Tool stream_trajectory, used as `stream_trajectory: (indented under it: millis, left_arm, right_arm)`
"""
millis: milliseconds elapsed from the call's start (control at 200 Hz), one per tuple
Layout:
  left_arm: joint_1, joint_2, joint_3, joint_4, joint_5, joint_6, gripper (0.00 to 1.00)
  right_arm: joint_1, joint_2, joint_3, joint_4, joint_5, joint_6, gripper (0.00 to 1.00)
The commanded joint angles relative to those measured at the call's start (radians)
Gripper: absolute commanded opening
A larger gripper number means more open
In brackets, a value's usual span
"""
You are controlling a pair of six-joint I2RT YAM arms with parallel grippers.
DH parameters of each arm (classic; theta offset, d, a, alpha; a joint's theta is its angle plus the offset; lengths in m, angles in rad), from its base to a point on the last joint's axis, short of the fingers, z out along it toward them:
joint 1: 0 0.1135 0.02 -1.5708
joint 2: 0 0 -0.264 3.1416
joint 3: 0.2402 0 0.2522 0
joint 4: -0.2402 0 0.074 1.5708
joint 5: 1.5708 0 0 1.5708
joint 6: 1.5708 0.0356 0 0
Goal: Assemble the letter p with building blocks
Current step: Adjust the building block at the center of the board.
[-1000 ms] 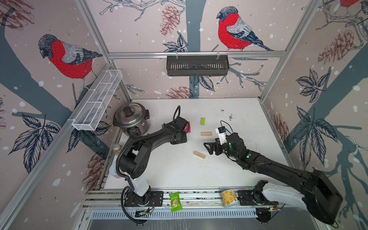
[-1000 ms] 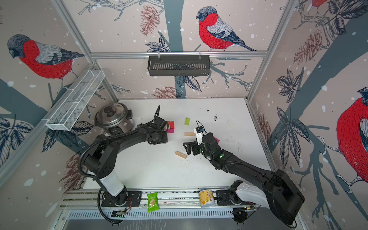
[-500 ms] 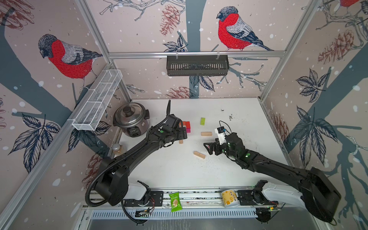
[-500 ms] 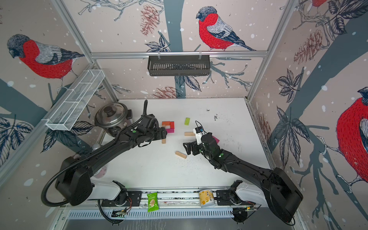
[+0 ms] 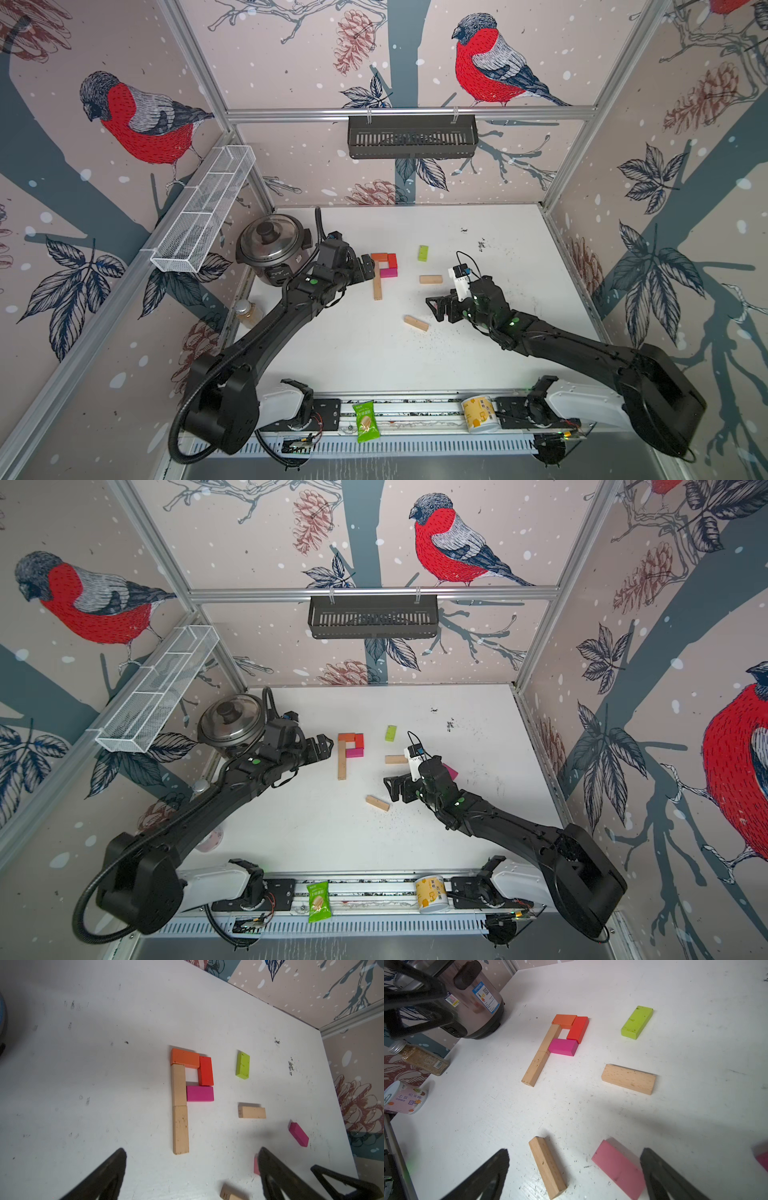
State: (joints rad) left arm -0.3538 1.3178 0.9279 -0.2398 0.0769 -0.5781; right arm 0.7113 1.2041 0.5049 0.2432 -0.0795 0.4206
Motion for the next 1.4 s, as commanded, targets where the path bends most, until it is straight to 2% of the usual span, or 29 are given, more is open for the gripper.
stream_trajectory:
  millis: [0,125,220,350,655,831,1141,1396]
  left_arm:
    - [0.034,0.125,0.107,0.063,0.085,-0.02,0.96]
    - [0.061,0.349,0.315,-0.035,0.126,0.012,0.95]
    - [0.071,0.517,0.469,-0.116,0.106,0.046,0.89]
    - [0.072,0.717,0.668,-0.226,0.02,0.097,0.81]
    - [0.08,1.008,0.963,-0.358,-0.071,0.152,0.68]
    - [0.079,1.06,0.986,-0.389,-0.081,0.158,0.61]
    - [0.072,0.958,0.81,-0.311,-0.081,0.141,0.57]
    - [0.06,0.926,0.773,-0.302,-0.086,0.137,0.57]
  right_arm:
    - [-0.006,0.002,-0.001,0.038,-0.007,0.018,1.0]
    - [-0.009,-0.014,-0.01,0.039,0.014,0.022,1.0]
    - [-0.009,-0.024,-0.02,0.044,0.037,0.028,1.0]
    - [-0.009,-0.027,-0.02,0.039,0.06,0.028,1.0]
    - [-0.009,-0.001,-0.017,0.05,0.062,0.021,1.0]
    - [-0.009,0.016,-0.011,0.051,0.062,0.018,1.0]
    - [-0.009,0.016,-0.009,0.051,0.054,0.021,1.0]
    - [-0.009,0.012,-0.011,0.047,0.06,0.02,1.0]
